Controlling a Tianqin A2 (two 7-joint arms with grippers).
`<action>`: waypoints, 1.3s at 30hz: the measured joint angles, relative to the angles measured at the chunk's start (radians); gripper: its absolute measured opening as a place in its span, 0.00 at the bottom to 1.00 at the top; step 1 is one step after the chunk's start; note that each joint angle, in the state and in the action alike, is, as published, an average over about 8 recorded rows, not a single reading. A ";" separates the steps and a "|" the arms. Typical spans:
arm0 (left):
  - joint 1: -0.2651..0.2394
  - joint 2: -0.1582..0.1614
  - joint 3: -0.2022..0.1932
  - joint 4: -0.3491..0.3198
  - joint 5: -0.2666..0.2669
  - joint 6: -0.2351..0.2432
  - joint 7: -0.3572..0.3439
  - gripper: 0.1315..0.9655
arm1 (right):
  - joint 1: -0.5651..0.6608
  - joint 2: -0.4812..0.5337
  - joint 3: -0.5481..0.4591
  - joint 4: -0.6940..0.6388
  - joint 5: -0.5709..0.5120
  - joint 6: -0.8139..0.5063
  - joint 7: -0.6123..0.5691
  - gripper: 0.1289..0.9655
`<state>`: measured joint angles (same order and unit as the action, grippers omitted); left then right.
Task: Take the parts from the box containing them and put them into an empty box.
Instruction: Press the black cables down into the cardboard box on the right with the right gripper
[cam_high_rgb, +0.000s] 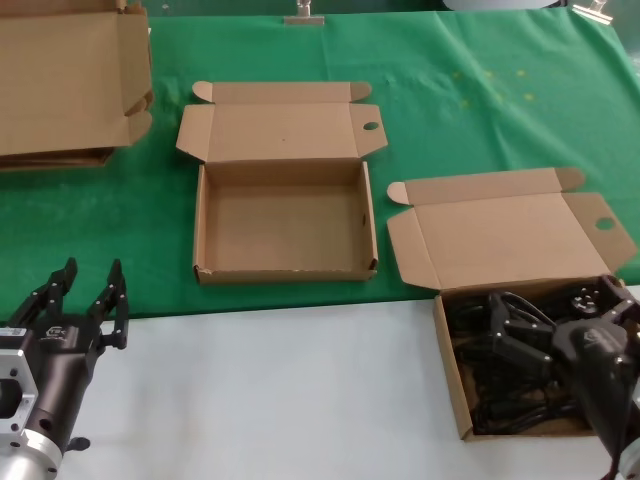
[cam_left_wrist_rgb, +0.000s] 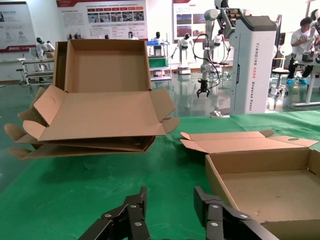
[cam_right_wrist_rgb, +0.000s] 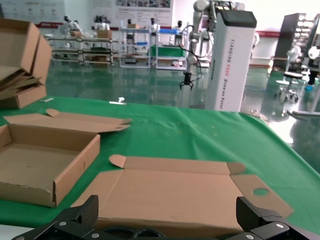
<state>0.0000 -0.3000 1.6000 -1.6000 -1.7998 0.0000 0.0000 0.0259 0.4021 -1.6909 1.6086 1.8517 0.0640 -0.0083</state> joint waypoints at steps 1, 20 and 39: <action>0.000 0.000 0.000 0.000 0.000 0.000 0.000 0.35 | -0.001 0.008 -0.004 0.005 0.002 0.000 -0.001 1.00; 0.000 0.000 0.000 0.000 0.000 0.000 0.000 0.07 | 0.156 0.294 0.002 0.022 -0.018 -0.281 0.094 1.00; 0.000 0.000 0.000 0.000 0.000 0.000 0.000 0.05 | 0.632 0.576 -0.266 -0.144 -0.295 -0.915 0.509 1.00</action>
<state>0.0000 -0.3000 1.6000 -1.6000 -1.7999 0.0000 -0.0002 0.6578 0.9784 -1.9571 1.4650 1.5570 -0.8505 0.5010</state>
